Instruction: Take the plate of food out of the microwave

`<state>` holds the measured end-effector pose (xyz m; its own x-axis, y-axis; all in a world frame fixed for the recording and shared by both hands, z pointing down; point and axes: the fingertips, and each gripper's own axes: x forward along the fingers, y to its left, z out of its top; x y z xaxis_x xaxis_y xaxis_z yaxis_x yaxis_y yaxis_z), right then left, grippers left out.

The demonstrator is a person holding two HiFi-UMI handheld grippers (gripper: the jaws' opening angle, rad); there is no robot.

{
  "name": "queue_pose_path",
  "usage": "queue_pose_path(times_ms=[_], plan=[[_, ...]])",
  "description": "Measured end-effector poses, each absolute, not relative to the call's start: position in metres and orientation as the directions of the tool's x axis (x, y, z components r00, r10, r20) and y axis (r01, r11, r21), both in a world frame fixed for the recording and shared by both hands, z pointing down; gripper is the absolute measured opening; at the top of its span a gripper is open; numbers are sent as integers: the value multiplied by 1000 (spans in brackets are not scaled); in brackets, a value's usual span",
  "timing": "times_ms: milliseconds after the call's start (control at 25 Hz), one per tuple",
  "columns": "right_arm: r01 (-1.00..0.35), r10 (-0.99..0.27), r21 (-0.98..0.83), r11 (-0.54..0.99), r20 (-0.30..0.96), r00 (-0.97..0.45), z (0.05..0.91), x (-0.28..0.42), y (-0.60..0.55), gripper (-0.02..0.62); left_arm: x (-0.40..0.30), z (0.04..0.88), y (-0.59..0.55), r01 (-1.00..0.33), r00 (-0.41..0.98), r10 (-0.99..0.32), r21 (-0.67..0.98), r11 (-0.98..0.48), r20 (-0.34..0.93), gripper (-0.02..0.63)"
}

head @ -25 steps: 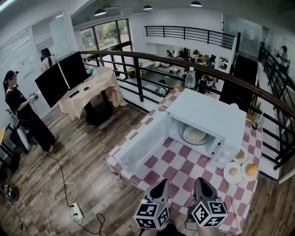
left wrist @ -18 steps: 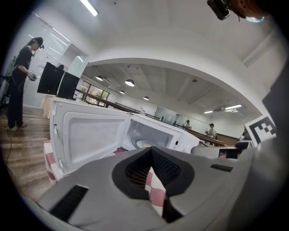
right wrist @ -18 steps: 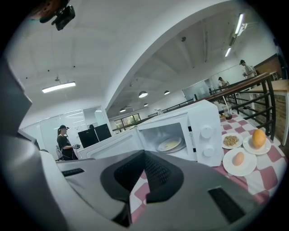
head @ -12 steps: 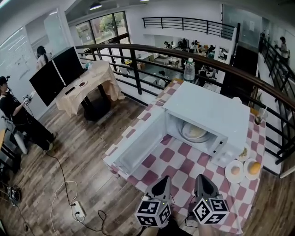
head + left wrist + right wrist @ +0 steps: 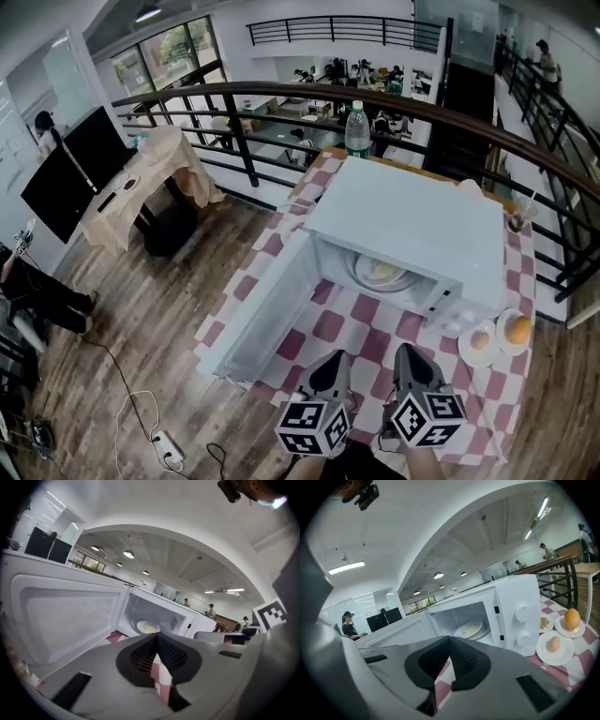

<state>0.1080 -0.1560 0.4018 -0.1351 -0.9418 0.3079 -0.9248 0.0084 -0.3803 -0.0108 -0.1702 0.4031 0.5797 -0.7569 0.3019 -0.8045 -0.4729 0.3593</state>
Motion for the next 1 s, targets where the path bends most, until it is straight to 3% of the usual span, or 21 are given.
queue_pose_path(times_ms=[440, 1000], plan=[[-913, -936, -392, -110, 350, -38, 419, 117, -206, -7, -1, 429, -231, -748, 654, -672, 424, -510, 346, 11], [-895, -911, -383, -227, 410, 55, 450, 124, -240, -6, 13, 478, -277, -687, 714, -563, 572, -448, 416, 11]])
